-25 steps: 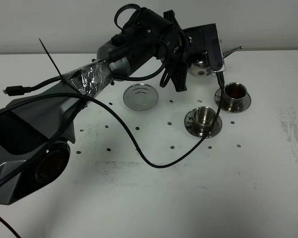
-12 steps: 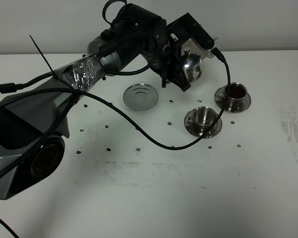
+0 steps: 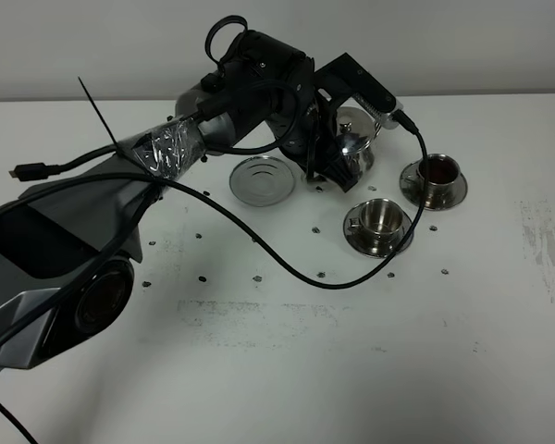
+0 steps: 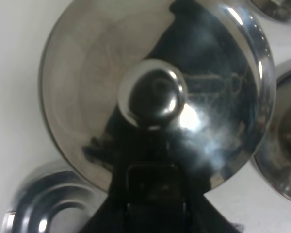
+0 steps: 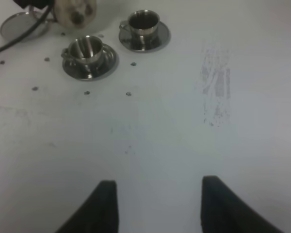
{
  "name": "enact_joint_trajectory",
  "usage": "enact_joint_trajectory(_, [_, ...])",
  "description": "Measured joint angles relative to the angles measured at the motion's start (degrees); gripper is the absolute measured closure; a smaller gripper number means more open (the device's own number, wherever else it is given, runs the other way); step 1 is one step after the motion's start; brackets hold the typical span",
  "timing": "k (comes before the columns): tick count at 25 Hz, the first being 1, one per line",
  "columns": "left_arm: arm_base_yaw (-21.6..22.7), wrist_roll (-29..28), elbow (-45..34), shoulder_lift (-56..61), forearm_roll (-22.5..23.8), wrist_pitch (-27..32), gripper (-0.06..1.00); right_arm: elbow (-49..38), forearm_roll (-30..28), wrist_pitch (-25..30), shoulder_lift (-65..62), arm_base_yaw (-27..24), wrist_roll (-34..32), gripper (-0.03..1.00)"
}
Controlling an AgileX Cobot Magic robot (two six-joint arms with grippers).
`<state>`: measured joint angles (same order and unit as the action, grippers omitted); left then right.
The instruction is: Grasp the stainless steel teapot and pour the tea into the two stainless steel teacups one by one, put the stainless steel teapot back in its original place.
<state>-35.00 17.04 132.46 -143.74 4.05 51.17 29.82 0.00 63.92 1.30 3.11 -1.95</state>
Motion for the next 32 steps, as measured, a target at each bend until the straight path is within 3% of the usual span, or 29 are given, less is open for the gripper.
enact_joint_trajectory(7, [0.0,1.4,0.0,-0.1,0.2,-0.3,0.73,0.0,0.0,0.0,0.0,0.0,0.0,0.55])
enact_joint_trajectory(14, [0.0,13.2,-0.7,6.8,0.4,2.1,0.73,0.0,0.0,0.0,0.0,0.0,0.0,0.55])
enact_joint_trajectory(18, [0.5,19.2,-9.6,13.9,1.9,0.8,0.73,0.0,0.0,0.0,0.0,0.0,0.0,0.55])
enact_joint_trajectory(21, [1.5,26.0,-19.8,19.9,4.4,-2.0,0.73,0.0,0.0,0.0,0.0,0.0,0.0,0.55])
enact_joint_trajectory(25, [3.8,41.1,-31.4,26.2,7.6,-6.4,0.73,0.0,0.0,0.0,0.0,0.0,0.0,0.55])
enact_joint_trajectory(29, [4.7,55.0,-34.5,27.6,8.3,-8.5,0.73,0.0,0.0,0.0,0.0,0.0,0.0,0.55])
enact_joint_trajectory(32, [4.5,59.3,-34.5,27.5,8.4,-11.3,0.73,0.0,0.0,0.0,0.0,0.0,0.0,0.55])
